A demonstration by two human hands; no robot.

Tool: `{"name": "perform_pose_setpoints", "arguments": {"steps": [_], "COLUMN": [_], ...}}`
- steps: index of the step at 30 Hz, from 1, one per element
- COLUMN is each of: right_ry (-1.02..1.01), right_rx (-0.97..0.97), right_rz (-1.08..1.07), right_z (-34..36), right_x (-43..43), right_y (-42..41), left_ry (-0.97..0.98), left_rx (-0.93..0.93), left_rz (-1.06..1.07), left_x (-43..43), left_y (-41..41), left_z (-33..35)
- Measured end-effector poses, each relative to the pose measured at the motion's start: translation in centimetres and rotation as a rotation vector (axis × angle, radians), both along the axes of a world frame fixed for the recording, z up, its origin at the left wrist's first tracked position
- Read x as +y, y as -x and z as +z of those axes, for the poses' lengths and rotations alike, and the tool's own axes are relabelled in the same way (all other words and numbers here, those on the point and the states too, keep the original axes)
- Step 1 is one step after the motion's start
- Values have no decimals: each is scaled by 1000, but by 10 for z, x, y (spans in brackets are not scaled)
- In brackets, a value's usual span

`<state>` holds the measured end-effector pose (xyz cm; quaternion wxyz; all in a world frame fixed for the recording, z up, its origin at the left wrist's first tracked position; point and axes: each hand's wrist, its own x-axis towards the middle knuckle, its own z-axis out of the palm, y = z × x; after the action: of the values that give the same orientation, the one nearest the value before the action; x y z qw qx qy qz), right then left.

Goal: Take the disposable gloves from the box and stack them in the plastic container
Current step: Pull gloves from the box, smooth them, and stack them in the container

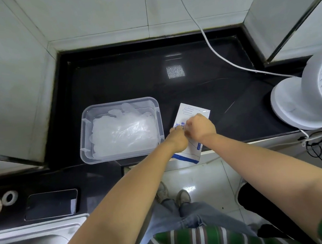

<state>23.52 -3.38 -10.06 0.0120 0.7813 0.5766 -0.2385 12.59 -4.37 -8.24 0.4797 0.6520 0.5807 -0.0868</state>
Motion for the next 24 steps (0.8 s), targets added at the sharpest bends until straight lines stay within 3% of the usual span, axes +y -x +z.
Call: {"name": "perform_pose_setpoints", "arguments": {"steps": [3,5,8,9,20,22,24], "right_ry": [41,73,78,58,112,115,127], "right_rx": [54,264,728,788,192,355,657], "right_rz": [-32,-149,-425,-477,-53,-127,-267], "right_z": [0,2,16,19,8,10,17], "right_x": [0,1,4,6,-8,-7,-8], "right_y": [-3,-9,-20,-23,-19,-20,-22], "left_ry": [0,-5,-3,0,-30,-21,-20], "left_rx": [-6,-12,-25,-28,4,0,-8], "left_rz": [10,5,5,5,24,31,37], "left_x": [-1,-2,-2,-2,-3,-3,-2], "left_y": [0,0,1,1,0,1,0], "left_z": [0,-1,-3,-4,-11,-11,-10]}}
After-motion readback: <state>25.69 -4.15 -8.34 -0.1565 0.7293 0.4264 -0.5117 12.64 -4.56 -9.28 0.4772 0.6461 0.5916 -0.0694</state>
